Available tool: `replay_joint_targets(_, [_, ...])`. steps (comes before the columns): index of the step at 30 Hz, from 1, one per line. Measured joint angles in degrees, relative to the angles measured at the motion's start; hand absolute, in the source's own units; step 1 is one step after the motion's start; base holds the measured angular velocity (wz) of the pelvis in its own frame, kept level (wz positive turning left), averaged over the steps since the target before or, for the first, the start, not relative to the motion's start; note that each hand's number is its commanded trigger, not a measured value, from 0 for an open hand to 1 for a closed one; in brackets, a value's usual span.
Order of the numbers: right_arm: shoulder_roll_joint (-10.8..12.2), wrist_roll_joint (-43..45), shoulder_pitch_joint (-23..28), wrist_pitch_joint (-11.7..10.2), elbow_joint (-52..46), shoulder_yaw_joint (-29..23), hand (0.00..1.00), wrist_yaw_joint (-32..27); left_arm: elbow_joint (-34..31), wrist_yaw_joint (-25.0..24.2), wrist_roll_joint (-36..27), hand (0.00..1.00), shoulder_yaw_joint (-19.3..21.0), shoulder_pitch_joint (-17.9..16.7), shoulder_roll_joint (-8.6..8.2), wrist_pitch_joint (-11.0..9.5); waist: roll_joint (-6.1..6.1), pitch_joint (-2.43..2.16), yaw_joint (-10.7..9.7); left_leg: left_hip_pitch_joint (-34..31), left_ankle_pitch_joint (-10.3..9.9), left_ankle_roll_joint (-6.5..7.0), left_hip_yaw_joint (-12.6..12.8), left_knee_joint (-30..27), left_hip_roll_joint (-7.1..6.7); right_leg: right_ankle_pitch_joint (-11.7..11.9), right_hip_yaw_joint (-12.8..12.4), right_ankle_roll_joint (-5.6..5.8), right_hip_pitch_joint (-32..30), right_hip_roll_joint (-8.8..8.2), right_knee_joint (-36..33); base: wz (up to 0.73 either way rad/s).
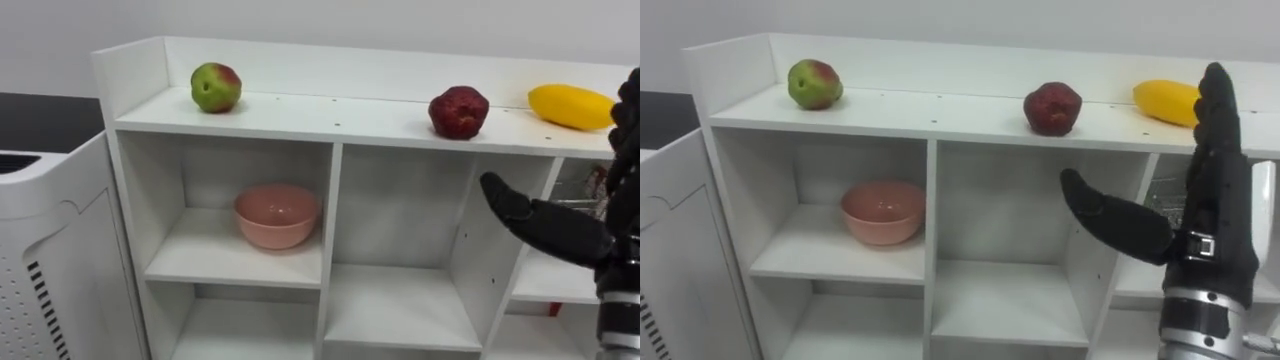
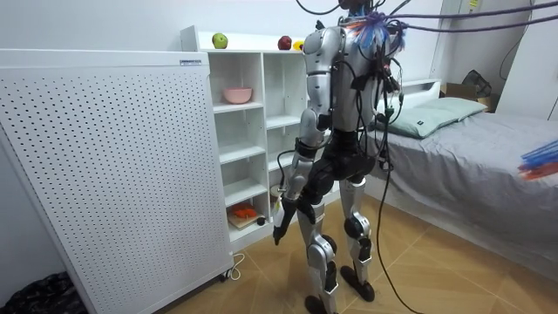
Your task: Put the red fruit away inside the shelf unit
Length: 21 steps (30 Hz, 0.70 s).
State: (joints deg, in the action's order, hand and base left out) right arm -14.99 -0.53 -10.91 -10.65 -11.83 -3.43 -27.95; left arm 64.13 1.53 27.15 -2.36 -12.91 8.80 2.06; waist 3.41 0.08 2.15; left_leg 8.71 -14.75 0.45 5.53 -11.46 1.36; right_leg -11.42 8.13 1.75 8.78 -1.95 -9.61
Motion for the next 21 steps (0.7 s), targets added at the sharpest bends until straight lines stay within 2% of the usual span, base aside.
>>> replay_joint_targets(5, [-0.67,-1.68,-2.72,0.28,2.48,-0.95,0.0,0.8,-2.2,-0.97,1.59,0.0,1.85,-0.7,0.01,0.47,0.85,0.12,0.31,-0.1,0.01,-0.01,-0.07,-0.03,0.01,0.0,0.08,0.0,-0.06,-0.02,0.04,0.0])
replay_joint_targets(9, [-2.22,-4.18,-3.21,0.55,4.09,-0.95,0.0,2.68,-3.6,-0.95,2.32,0.0,2.13,-0.62,0.27,0.5,1.02,0.23,1.26,-0.13,0.01,-0.01,-0.08,-0.04,0.01,0.0,0.1,0.0,-0.13,-0.04,0.03,0.0])
replay_joint_targets(10, [-2.53,-4.69,-3.82,1.18,4.91,-0.95,0.0,3.25,-3.78,-0.94,2.31,0.0,2.13,-0.61,0.44,0.5,1.08,0.27,1.32,-0.15,0.01,-0.02,-0.09,-0.04,0.01,0.0,0.1,0.0,-0.15,-0.04,0.04,0.04])
replay_joint_targets(15, [-3.17,-6.11,-4.15,2.15,6.74,-0.94,0.0,4.91,-4.51,-0.95,2.33,0.0,2.22,-0.45,0.97,0.73,1.2,0.26,1.52,-0.56,0.06,-0.08,-1.01,-0.06,0.0,0.01,0.98,-0.01,-0.16,-0.04,0.03,0.09])
replay_joint_targets(18, [-3.51,-7.41,-6.55,3.82,9.52,-0.92,0.0,5.58,-4.5,-0.96,2.38,0.0,2.19,-0.42,0.93,1.83,0.99,0.27,1.74,-0.77,0.06,-0.09,-1.16,0.01,0.0,0.01,1.42,-0.01,-0.09,-0.05,0.03,0.02])
replay_joint_targets(21, [-4.11,-7.95,-10.45,4.37,14.66,-1.06,0.0,5.84,-4.51,-0.96,2.37,0.0,2.27,-0.44,0.94,2.35,0.89,0.16,1.37,-0.94,0.06,-0.09,-1.51,-0.09,-0.01,0.01,1.71,-0.01,-0.17,-0.05,0.04,0.07])
